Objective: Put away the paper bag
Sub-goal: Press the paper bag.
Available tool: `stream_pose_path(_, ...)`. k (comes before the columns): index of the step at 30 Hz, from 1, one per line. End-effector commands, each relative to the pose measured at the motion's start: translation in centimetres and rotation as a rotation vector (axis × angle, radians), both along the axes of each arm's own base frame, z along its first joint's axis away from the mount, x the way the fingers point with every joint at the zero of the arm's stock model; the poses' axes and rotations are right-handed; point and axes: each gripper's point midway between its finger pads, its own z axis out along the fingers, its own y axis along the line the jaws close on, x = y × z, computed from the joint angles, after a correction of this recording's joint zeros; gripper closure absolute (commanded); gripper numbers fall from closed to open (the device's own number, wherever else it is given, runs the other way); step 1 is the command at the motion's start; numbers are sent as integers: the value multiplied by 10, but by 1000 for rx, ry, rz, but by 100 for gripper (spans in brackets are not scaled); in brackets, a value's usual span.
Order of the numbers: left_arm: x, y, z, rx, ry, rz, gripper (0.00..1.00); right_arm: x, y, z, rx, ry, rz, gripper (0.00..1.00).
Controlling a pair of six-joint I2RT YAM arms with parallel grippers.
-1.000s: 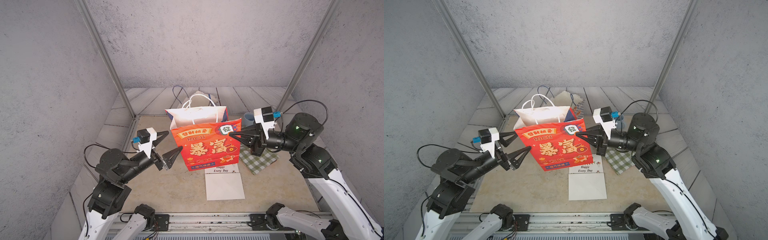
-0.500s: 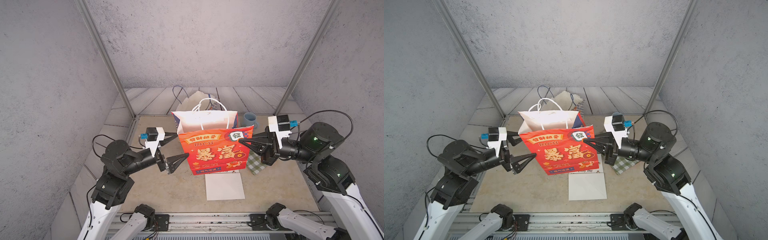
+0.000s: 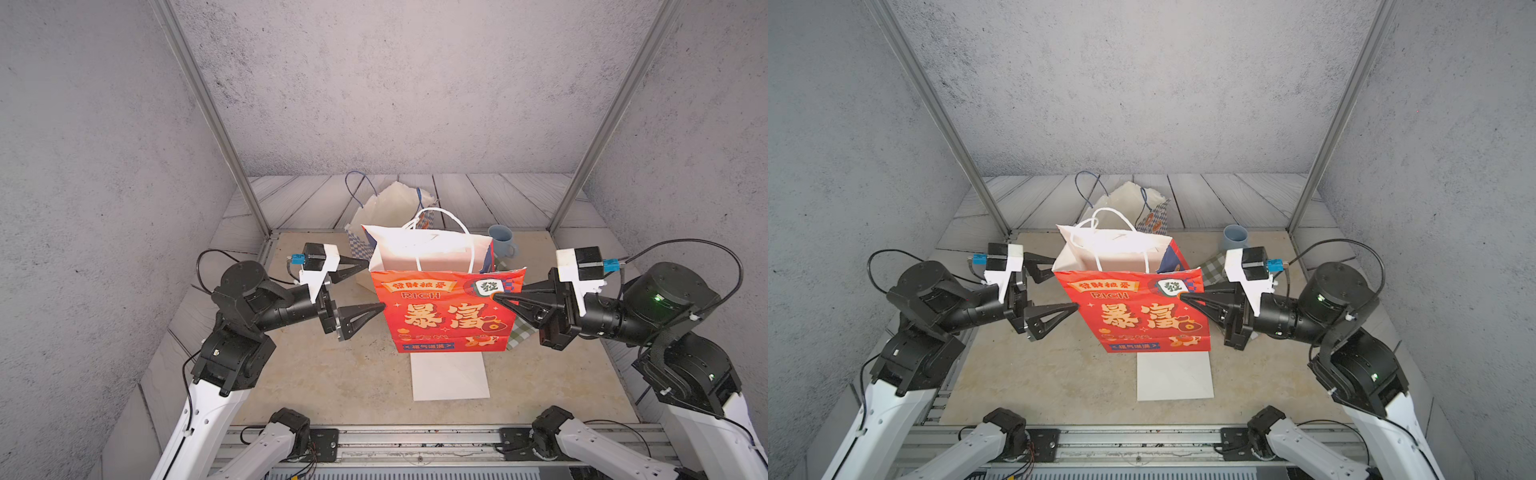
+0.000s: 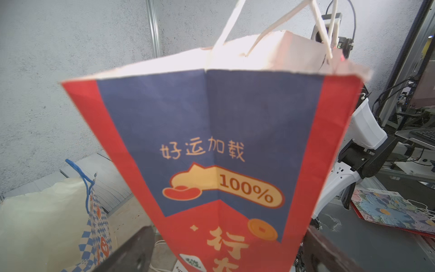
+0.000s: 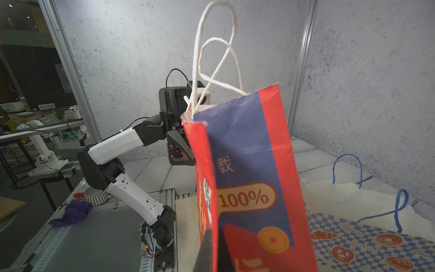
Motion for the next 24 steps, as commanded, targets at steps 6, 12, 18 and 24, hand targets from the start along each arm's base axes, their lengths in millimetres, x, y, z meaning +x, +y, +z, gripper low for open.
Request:
stream_pose_path(6,-5,-4,17,-39,-29,-66,1,-8,-16,-7,-40,-21,-71,100)
stream_pose_path(12,26,-15,6,-37,65,-49,1,-17,-31,-11,-33,19,-122,100)
stream_pose_path(18,-2,-24,13,-99,75,-288,1,-15,-34,-10,-23,9,-153,100)
stream_pose_path(24,-17,-27,10,-82,108,-371,1,-11,-28,-9,-16,4,-133,100)
